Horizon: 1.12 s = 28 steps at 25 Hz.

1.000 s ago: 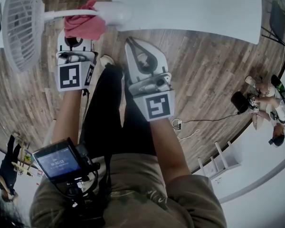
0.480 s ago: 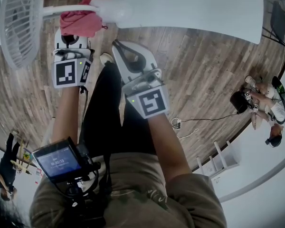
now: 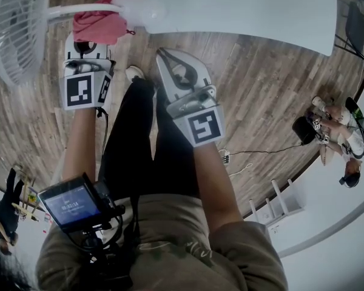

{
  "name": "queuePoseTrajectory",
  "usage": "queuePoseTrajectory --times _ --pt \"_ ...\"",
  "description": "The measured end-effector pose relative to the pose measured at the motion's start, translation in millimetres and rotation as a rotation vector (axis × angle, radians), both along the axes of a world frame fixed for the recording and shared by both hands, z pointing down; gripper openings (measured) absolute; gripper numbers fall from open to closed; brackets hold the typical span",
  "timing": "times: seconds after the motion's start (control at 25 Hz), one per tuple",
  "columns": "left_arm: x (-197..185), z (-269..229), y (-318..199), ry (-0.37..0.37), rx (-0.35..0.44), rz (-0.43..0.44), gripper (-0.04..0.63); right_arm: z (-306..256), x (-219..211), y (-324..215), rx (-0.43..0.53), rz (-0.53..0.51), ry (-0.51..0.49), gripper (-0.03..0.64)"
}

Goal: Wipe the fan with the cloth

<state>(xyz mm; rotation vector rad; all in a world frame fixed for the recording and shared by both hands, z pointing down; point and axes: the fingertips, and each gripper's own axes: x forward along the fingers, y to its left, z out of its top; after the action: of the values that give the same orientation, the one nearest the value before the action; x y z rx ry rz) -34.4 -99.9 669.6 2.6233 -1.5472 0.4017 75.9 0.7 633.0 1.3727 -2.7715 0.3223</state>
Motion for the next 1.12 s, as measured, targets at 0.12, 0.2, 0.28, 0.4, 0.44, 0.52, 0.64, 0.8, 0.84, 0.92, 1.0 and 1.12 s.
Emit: queuePoseTrajectory --times 0.12,0.2,0.28,0.4,0.44,0.52,0.64,0.8,0.84,0.92,1.0,1.12 --pt "-17 7 -5 -0.081 -0.046 -0.074 0.078 -1 8 -1 0.007 0.012 0.013 0.008" --pt "-40 19 -6 -0.039 -0.085 -0.140 0.078 -3 12 0 0.017 0.015 0.026 0.008" --pt "-55 20 -4 0.045 -0.104 -0.180 0.078 -4 17 0 0.023 0.023 0.037 0.008" --pt "-57 9 -4 0.124 -0.089 -0.177 0.078 -4 25 0 0.022 0.049 0.047 0.008" --pt "-54 5 -3 0.137 -0.082 -0.168 0.078 -2 27 1 0.017 0.060 0.046 0.008" --pt "-46 -2 -1 0.149 -0.069 -0.144 0.078 2 30 3 0.003 0.078 0.030 0.008" --pt "-33 -14 -3 0.155 -0.042 -0.104 0.078 0 26 3 -0.006 0.099 -0.026 0.008" --pt "-15 -23 -2 0.199 -0.041 -0.062 0.078 -11 1 5 0.003 0.078 -0.090 0.008" --pt "-12 -26 -2 0.214 -0.046 -0.057 0.078 -15 -7 6 0.006 0.066 -0.101 0.008" --pt "-6 -33 -2 0.235 -0.050 -0.043 0.077 -23 -24 8 0.011 0.046 -0.122 0.008" --pt "4 -36 -4 0.225 -0.040 -0.014 0.078 -27 -36 11 0.007 0.024 -0.132 0.008" --pt "18 -29 -4 0.213 -0.043 0.027 0.078 -24 -45 16 -0.008 0.000 -0.129 0.008"
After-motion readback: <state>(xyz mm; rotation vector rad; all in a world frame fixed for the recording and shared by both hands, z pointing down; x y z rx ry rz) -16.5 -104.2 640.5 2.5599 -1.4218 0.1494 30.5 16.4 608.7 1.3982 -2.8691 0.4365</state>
